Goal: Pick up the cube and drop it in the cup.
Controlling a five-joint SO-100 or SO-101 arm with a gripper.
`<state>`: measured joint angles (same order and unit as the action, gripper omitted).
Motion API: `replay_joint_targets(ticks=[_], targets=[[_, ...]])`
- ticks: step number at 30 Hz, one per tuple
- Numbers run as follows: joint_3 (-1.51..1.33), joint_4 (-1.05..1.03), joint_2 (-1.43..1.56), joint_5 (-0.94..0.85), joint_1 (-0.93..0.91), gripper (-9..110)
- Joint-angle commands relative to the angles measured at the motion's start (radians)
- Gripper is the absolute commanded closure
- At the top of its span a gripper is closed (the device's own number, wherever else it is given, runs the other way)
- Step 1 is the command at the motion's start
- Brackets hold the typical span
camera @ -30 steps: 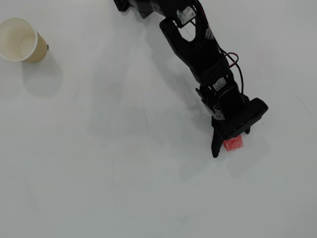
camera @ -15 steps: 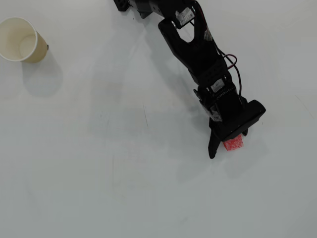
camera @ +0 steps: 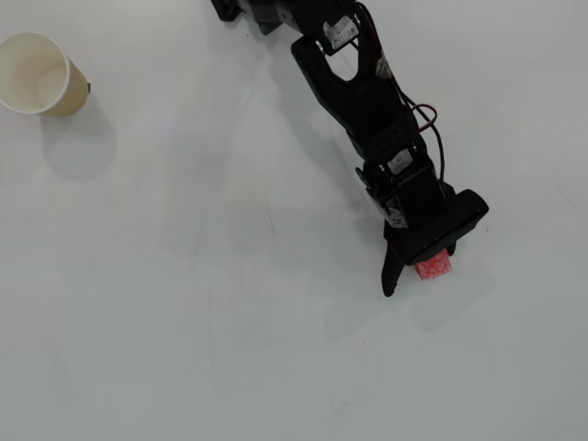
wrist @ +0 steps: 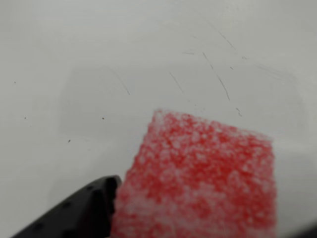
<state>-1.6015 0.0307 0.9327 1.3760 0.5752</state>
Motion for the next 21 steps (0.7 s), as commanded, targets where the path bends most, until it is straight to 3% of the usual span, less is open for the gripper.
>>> replay_joint_targets(ticks=[1,12,21], targets=[[0.135,0.017,0.046,0.017,-0.023,56],[0.133,0.014,0.044,0.02,-0.032,57],[0.13,0.02,0.046,0.02,-0.029,72]])
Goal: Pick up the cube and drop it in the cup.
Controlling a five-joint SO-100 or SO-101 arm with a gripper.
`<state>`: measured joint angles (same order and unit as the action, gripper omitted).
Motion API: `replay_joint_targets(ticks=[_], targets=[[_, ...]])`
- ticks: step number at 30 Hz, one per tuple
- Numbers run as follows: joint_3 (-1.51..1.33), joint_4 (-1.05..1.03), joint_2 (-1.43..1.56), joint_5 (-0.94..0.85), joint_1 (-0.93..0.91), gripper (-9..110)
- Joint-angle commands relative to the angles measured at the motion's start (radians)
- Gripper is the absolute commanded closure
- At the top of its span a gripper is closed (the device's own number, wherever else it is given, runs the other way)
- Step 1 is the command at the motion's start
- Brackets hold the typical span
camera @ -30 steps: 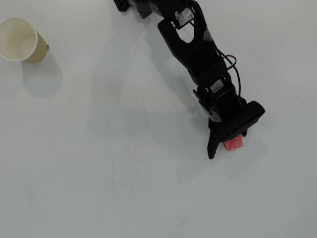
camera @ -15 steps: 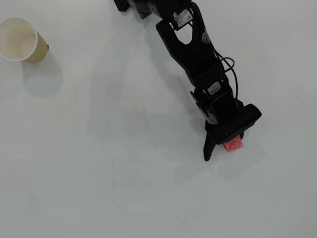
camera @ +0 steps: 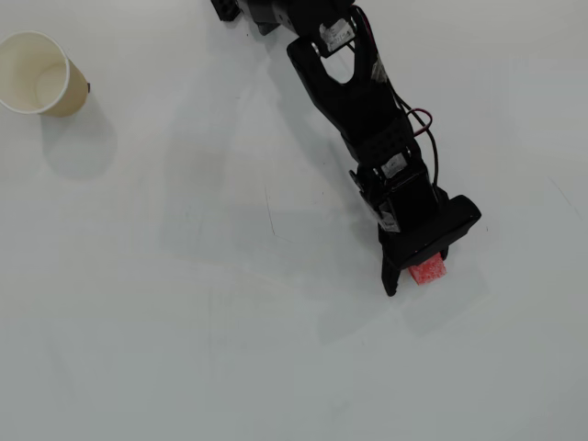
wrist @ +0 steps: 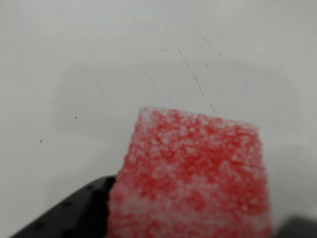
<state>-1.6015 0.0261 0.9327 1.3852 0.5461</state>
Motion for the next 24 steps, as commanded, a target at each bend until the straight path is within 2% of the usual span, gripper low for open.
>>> replay_joint_targets(ticks=[1,6,12,24], targets=[[0.132,0.037,0.046,0.011,0.0,76],[0.133,0.055,0.043,0.011,0.003,82],[0.133,0.067,0.04,0.011,0.003,99],[0.13,0.067,0.041,0.011,0.005,100]])
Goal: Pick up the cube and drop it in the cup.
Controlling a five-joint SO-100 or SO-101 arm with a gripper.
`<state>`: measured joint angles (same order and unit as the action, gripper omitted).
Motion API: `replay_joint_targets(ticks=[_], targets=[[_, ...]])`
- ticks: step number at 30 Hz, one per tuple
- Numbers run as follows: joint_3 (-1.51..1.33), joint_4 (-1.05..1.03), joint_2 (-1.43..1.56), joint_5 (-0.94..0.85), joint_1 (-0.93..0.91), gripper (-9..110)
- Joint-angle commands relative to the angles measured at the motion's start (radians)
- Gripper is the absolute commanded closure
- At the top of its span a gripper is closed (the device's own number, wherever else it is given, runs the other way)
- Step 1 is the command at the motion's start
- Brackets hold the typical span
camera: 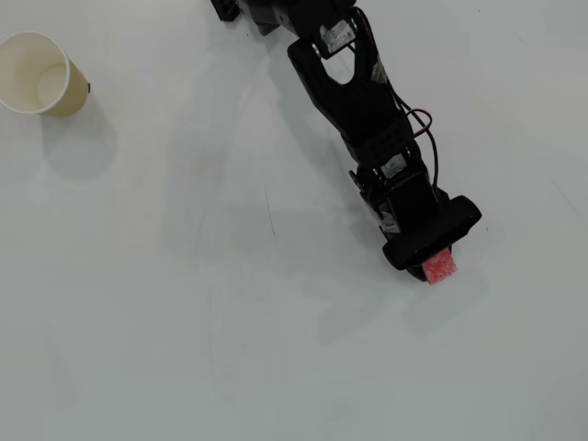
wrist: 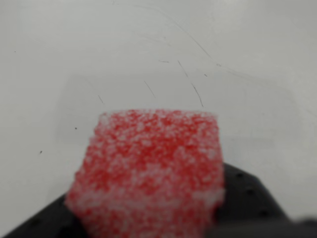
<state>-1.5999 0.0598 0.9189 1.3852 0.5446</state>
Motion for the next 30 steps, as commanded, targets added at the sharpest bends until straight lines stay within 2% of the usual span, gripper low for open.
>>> replay_joint_targets(ticks=[1,11,30], targets=[[0.129,0.034,0.058,0.011,0.006,100],[0.006,0.025,0.25,0.011,-0.002,100],[-0.591,0.025,0.96,0.006,-0.072,100]])
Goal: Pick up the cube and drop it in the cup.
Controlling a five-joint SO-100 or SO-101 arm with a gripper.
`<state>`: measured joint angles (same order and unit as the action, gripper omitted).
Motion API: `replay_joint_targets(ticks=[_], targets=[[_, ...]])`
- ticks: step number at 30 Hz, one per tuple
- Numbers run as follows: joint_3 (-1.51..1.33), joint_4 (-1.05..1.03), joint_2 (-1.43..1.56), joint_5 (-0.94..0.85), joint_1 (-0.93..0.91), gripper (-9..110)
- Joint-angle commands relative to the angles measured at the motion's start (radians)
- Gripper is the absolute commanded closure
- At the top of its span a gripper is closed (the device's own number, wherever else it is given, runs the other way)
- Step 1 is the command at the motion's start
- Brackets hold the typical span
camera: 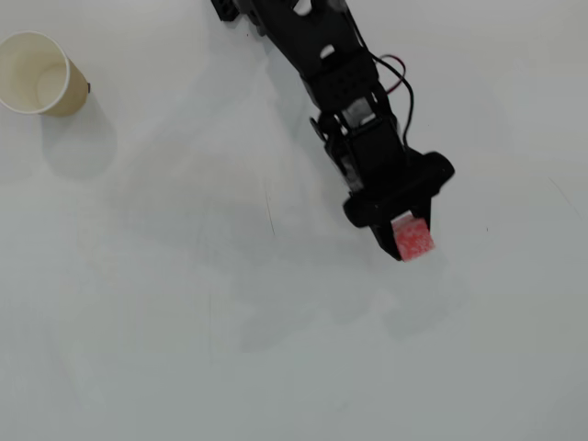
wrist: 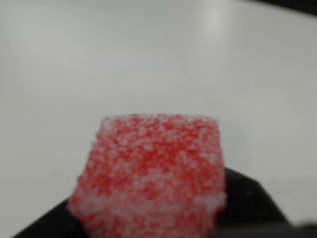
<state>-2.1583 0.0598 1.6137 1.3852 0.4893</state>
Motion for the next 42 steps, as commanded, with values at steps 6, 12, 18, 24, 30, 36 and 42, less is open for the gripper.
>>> replay_joint_targets(ticks=[6,12,18,24,30,36,42], targets=[[-0.16,-0.006,0.448,0.006,-0.083,100],[-0.249,-0.032,0.597,0.002,-0.155,100],[-0.344,-0.054,0.756,0.0,-0.239,100],[-0.407,-0.055,0.884,-0.002,-0.371,100],[-0.497,-0.055,1.0,-0.002,-0.529,100],[-0.592,-0.06,1.111,-0.003,-0.67,101],[-0.592,-0.057,1.138,-0.003,-0.81,101]])
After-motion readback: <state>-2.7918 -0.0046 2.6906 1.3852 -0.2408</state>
